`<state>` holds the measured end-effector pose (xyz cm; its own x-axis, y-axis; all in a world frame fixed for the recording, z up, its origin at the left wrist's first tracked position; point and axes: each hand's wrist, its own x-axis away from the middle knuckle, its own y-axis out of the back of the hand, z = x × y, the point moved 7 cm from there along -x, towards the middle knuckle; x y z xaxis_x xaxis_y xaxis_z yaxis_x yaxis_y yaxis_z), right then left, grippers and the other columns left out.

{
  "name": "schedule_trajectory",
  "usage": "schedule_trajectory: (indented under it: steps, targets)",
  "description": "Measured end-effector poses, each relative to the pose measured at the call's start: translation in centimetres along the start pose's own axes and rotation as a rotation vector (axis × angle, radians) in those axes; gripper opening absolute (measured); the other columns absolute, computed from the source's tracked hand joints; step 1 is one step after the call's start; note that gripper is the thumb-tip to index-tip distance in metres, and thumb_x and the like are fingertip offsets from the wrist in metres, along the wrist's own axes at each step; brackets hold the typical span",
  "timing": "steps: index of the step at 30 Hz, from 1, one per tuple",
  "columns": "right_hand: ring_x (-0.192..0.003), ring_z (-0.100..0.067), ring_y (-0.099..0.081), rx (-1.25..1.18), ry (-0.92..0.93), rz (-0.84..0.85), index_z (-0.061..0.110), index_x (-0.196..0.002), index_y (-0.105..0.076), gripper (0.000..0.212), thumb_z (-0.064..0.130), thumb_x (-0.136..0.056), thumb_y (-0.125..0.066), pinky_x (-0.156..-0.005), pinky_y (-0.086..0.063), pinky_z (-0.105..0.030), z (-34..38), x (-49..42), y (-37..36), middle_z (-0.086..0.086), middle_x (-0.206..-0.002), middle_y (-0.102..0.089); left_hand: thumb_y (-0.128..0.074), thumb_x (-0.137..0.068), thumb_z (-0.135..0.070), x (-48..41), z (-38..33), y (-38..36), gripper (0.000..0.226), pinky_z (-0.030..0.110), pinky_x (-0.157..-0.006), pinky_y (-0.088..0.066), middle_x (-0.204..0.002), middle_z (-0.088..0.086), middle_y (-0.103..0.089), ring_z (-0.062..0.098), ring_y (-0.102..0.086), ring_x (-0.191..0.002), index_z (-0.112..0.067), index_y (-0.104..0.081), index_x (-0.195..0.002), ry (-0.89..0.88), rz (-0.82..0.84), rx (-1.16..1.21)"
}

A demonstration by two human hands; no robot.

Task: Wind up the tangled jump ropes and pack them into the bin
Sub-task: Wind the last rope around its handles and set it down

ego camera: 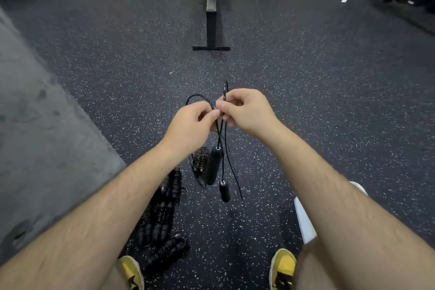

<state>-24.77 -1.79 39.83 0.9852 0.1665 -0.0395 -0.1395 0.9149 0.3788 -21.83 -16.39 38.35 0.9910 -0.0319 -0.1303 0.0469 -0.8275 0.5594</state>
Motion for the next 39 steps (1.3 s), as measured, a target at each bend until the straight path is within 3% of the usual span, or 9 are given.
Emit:
schedule_trajectory:
  steps: [3,10,14,19,23,26,28,30,39]
  targets:
    - [-0.044,-0.002,-0.055,0.04,-0.031,0.063,-0.001,-0.09,-0.07,0.018,0.014,-0.097,-0.063,-0.047,-0.046,-0.016,-0.1,-0.2,-0.7,-0.004,-0.065,-0.063,-0.061,-0.098,-0.033,-0.3,-0.3,0.9,0.028,0.049,-0.069,-0.058,-0.073,0.001,-0.071,0.027,-0.071,-0.071,-0.018,-0.061,-0.075,-0.019,-0.05,0.003]
    - [-0.058,-0.01,-0.063,0.087,-0.027,0.233,0.002,-0.092,-0.072,0.011,0.011,-0.094,-0.067,-0.062,-0.058,-0.028,-0.4,-0.2,-2.6,-0.002,-0.066,-0.067,-0.059,-0.102,-0.016,-0.7,-1.6,3.1,0.022,0.019,-0.06,-0.053,-0.088,-0.002,-0.074,0.008,-0.065,-0.064,-0.006,-0.069,-0.084,-0.065,-0.151,0.163]
    - [-0.049,-0.003,-0.058,0.105,-0.019,0.216,0.009,-0.085,-0.07,0.011,0.015,-0.094,-0.068,-0.055,-0.05,-0.022,0.1,0.0,-3.1,0.0,-0.063,-0.064,-0.058,-0.102,-0.013,-0.9,-1.4,3.5,0.018,0.024,-0.067,-0.058,-0.105,-0.004,-0.072,0.006,-0.064,-0.069,-0.01,-0.072,-0.09,-0.056,-0.158,0.251]
    - [-0.052,-0.011,-0.055,0.077,0.007,0.069,-0.002,-0.086,-0.065,0.023,0.02,-0.095,-0.066,-0.057,-0.048,-0.027,0.8,-0.5,-1.6,-0.001,-0.062,-0.061,-0.059,-0.101,-0.017,-0.7,-0.6,2.7,0.011,0.032,-0.073,-0.06,-0.089,0.002,-0.072,0.009,-0.068,-0.076,-0.019,-0.07,-0.105,-0.026,-0.111,0.212]
    - [-0.048,-0.01,-0.052,-0.01,0.023,0.009,-0.005,-0.09,-0.066,0.021,0.016,-0.096,-0.065,-0.048,-0.045,-0.02,1.1,-0.6,-1.0,-0.002,-0.061,-0.058,-0.062,-0.097,-0.007,-0.5,0.7,0.6,0.017,0.041,-0.085,-0.058,-0.098,0.001,-0.072,0.014,-0.069,-0.092,-0.02,-0.063,-0.107,0.051,0.088,0.251]
    - [-0.043,-0.004,-0.052,-0.057,0.033,-0.031,-0.009,-0.091,-0.064,0.024,0.015,-0.095,-0.067,-0.048,-0.046,-0.019,1.2,-0.8,-0.4,-0.002,-0.062,-0.057,-0.068,-0.096,-0.018,0.0,1.5,-1.0,0.01,0.034,-0.081,-0.052,-0.088,-0.002,-0.072,0.014,-0.065,-0.078,-0.027,-0.065,-0.093,0.073,0.221,0.002]
    - [-0.043,-0.001,-0.053,-0.064,0.047,-0.032,-0.011,-0.092,-0.063,0.025,0.014,-0.095,-0.067,-0.048,-0.046,-0.019,1.3,-0.8,-0.2,-0.003,-0.063,-0.056,-0.069,-0.096,-0.023,0.0,2.1,-1.2,0.015,0.037,-0.073,-0.052,-0.079,0.008,-0.071,0.027,-0.063,-0.068,-0.027,-0.066,-0.082,0.108,0.208,-0.037]
    - [-0.044,0.0,-0.053,-0.083,0.061,-0.034,-0.013,-0.091,-0.063,0.026,0.012,-0.095,-0.067,-0.048,-0.047,-0.019,1.3,-0.7,0.1,-0.005,-0.064,-0.055,-0.069,-0.095,-0.022,-0.1,2.0,-1.1,0.018,0.042,-0.074,-0.056,-0.08,0.011,-0.072,0.04,-0.068,-0.078,-0.027,-0.066,-0.078,0.114,0.176,0.007]
    - [-0.055,-0.005,-0.058,-0.001,0.073,0.052,0.006,-0.094,-0.071,0.006,0.009,-0.094,-0.066,-0.059,-0.056,-0.029,0.4,-0.6,-0.4,-0.004,-0.071,-0.064,-0.066,-0.095,-0.022,-0.7,-0.8,1.6,0.008,0.05,-0.077,-0.057,-0.087,-0.005,-0.071,0.019,-0.068,-0.081,-0.025,-0.073,-0.091,-0.145,-0.127,0.033]
